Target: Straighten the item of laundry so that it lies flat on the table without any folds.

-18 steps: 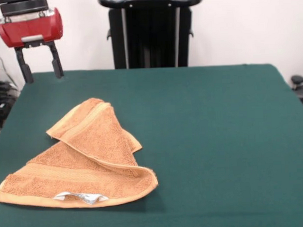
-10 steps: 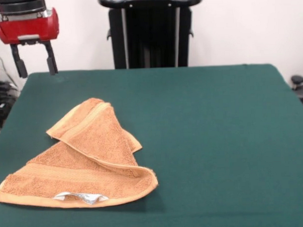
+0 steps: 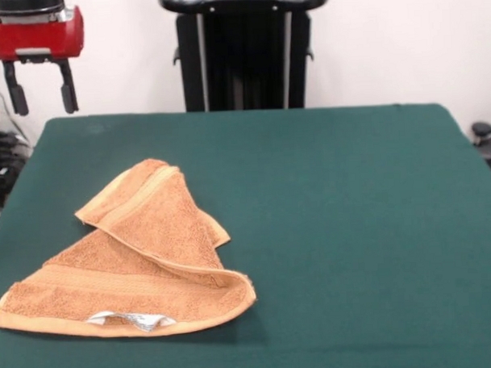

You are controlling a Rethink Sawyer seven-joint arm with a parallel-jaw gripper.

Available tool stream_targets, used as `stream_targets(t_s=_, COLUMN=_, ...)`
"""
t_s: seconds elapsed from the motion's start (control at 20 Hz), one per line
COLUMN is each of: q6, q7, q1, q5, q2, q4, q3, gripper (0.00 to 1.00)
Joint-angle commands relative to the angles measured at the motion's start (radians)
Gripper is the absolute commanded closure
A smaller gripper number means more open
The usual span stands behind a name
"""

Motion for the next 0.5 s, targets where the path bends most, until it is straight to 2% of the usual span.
stream_targets(t_s=0.05, q6=0.049, q7=0.086, q1=0.07, q5=0.013, q2=0.036, q4=-0.009, q3=-0.089, gripper=0.0)
stream_targets(t_s=0.5, q6=-0.063, q7=0.169, q1=0.132, q5=-0.005, q2=0.06, q4=0.005, q3=-0.147, gripper=0.0)
